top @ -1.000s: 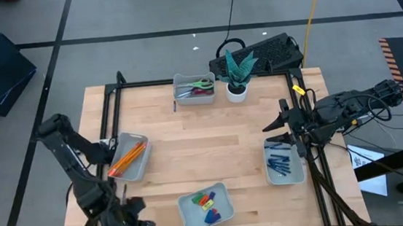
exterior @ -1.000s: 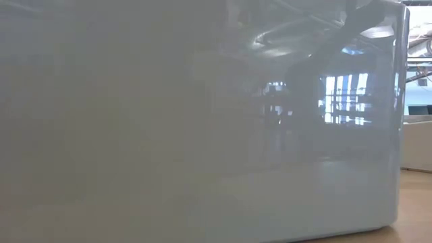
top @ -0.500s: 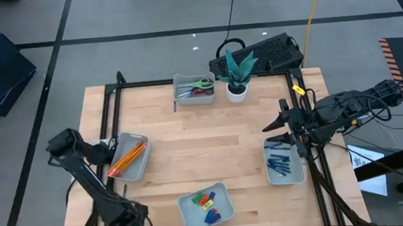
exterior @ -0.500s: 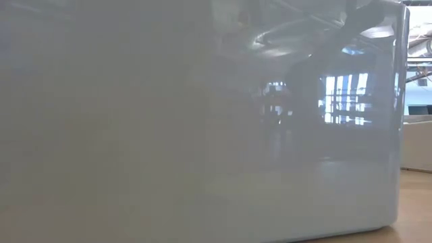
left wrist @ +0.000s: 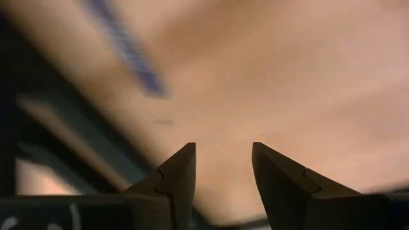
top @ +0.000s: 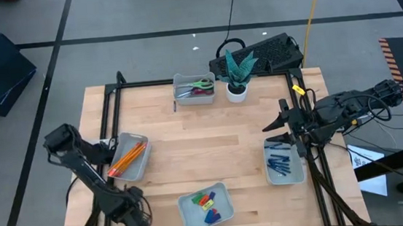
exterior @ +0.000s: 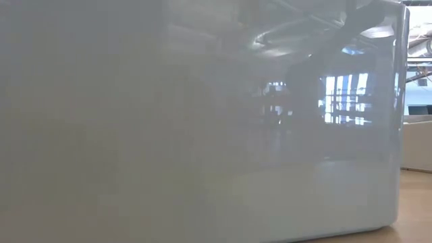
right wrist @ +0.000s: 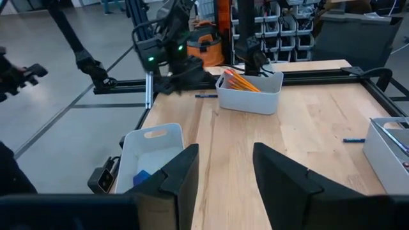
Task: Sort crayons/erasers/pens/pencils in bins
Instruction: Move the blue crayon to the center of the table
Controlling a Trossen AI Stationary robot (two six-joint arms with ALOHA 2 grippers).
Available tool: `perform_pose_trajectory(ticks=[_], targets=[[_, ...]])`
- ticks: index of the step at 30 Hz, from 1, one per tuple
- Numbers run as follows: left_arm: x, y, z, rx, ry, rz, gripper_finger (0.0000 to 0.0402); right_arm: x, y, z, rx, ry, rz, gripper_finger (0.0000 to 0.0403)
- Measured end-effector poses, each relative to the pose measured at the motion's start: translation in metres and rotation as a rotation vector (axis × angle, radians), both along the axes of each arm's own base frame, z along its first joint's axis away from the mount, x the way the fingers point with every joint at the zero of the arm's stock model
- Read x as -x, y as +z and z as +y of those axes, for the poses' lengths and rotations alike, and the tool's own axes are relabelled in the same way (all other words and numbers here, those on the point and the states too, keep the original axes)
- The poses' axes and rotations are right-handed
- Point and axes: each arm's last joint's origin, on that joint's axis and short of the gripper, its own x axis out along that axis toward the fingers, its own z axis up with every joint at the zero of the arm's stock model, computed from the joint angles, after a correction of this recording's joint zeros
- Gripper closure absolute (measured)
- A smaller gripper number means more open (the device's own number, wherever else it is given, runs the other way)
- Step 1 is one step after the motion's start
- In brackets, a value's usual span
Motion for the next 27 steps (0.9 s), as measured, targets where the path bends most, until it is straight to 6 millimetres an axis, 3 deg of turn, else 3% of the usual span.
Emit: perform_pose_trajectory(ticks=[4,9,27], targets=[[0.025,0.002,0.022,-0.071,0.01,0.01,0.0245,0.0,0.0,0.0,0.0,0.0,0.0,0.0263],[0.04,-0.003,0.04,-0.123,0.07,-0.039,0.0245,0.0,0.0,0.0,0.0,0.0,0.0,0.0263],[0.045,-0.032,0.049,-0.154,0.3,-0.101,0.0245,0.0,0.0,0.0,0.0,0.0,0.0,0.0263]])
